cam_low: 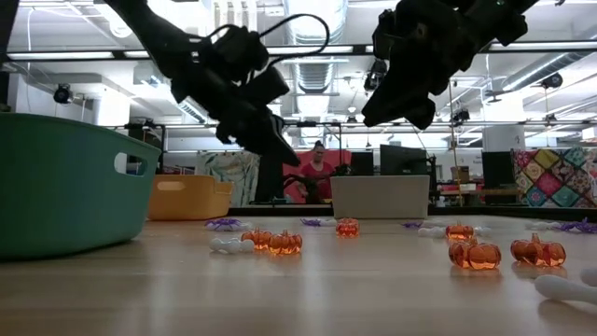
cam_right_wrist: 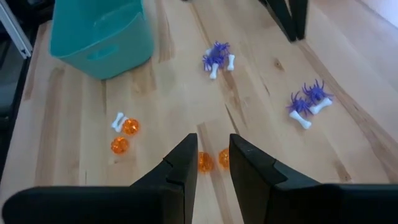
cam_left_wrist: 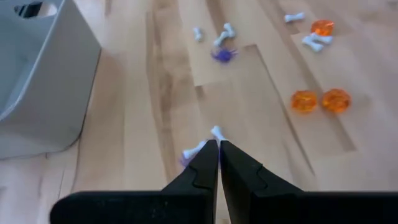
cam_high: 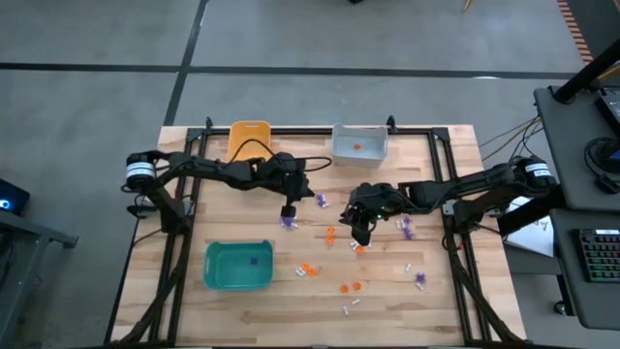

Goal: Sort Halloween decoration
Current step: Put the blue spider toy into the green bin

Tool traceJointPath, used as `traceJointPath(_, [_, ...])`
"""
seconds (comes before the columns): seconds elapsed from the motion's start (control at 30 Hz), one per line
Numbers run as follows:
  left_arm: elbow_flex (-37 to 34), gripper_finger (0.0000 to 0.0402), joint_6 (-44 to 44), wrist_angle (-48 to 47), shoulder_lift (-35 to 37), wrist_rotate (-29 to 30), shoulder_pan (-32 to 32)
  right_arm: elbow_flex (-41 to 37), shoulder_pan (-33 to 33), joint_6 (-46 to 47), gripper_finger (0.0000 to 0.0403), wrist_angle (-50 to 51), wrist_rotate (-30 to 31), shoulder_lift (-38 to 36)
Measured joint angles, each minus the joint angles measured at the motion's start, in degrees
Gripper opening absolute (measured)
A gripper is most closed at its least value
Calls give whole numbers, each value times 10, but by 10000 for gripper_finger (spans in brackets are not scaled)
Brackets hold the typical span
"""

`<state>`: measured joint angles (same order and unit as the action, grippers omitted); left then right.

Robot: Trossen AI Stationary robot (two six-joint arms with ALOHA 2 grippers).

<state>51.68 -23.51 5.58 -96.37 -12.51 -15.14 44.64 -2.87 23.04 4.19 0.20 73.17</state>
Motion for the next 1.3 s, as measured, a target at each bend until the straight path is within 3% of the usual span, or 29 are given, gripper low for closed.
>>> traceJointPath(0.6, [0, 98, 0, 55, -64, 0, -16, 0, 0, -5, 84, -20, 0, 0])
traceJointPath(1.3, [0, 104, -29, 111, -104, -1, -29, 0, 0, -11, 86, -30, 0, 0])
